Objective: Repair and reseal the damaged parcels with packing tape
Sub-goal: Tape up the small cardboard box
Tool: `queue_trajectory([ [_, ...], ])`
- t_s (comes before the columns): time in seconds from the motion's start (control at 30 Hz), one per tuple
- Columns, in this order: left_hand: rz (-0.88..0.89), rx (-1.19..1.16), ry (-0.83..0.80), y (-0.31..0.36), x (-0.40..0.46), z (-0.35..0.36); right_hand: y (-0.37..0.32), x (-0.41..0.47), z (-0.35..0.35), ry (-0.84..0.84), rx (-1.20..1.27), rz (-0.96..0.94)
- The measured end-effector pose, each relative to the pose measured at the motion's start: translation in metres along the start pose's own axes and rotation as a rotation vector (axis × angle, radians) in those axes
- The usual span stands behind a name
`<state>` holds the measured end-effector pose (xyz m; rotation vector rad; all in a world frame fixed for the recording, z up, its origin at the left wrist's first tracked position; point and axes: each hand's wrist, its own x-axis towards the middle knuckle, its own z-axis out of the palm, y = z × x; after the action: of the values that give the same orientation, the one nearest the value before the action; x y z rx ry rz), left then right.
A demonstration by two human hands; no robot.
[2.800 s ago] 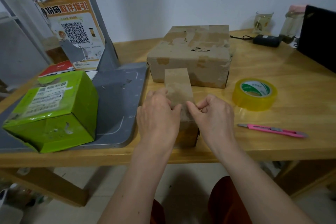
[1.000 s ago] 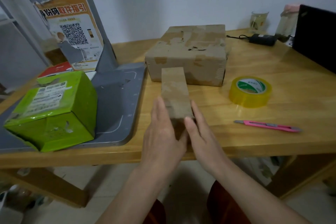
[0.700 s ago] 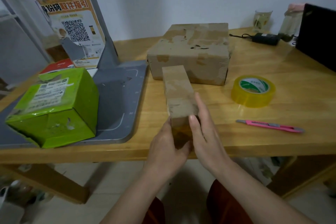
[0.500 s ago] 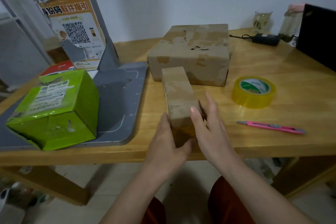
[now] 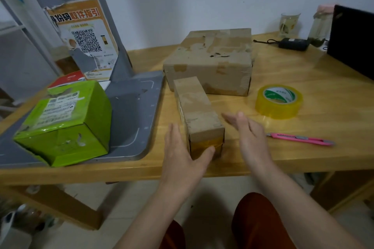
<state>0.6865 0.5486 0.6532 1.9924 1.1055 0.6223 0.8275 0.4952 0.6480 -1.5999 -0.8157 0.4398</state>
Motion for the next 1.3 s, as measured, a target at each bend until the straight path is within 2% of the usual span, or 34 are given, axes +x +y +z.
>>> queue_trajectory([
  [0.1,0.202,0.188,0.180,0.002,0.002,0.005,0.017,0.006,-0.036,0.013,-0.567,-0.075],
  [0.2,0.329,0.318,0.164,0.003,0.016,0.010,0.033,0.010,-0.073,-0.111,-1.073,0.117],
  [0.27,0.344,0.332,0.157,0.004,0.024,0.013,0.037,0.012,-0.089,-0.092,-1.189,0.260],
  [0.33,0.346,0.325,0.166,0.007,0.026,0.017,0.039,0.014,-0.099,-0.002,-1.181,0.260],
  [0.4,0.333,0.349,0.178,0.011,0.026,0.020,0.045,0.019,-0.104,0.052,-1.208,0.162],
  [0.53,0.275,0.450,0.240,0.028,0.022,0.030,0.058,0.039,-0.091,0.071,-1.075,0.022],
  [0.63,0.329,0.562,0.278,0.048,0.013,0.043,0.060,0.053,-0.074,0.072,-0.963,-0.054],
  [0.7,0.364,0.594,0.247,0.056,0.010,0.038,0.055,0.060,-0.071,0.180,-0.929,-0.140],
  [0.8,0.368,0.656,0.049,0.062,0.027,0.004,0.048,0.071,-0.080,0.300,-1.016,-0.170],
  [0.87,0.385,0.816,-0.149,0.072,0.048,-0.018,0.043,0.080,-0.088,0.298,-1.095,-0.143],
  [0.97,0.466,1.061,-0.460,0.086,0.077,-0.012,0.039,0.091,-0.093,0.134,-1.255,-0.002],
  [1.07,0.513,1.156,-0.598,0.091,0.095,0.005,0.042,0.096,-0.097,-0.009,-1.256,0.077],
  [1.13,0.550,1.126,-0.555,0.090,0.102,0.009,0.044,0.096,-0.103,-0.013,-1.171,0.050],
  [1.2,0.587,1.143,-0.436,0.091,0.102,0.010,0.041,0.091,-0.109,0.004,-1.085,0.036],
  [1.3,0.510,1.117,-0.339,0.091,0.096,0.014,0.029,0.081,-0.110,0.090,-0.965,0.010],
])
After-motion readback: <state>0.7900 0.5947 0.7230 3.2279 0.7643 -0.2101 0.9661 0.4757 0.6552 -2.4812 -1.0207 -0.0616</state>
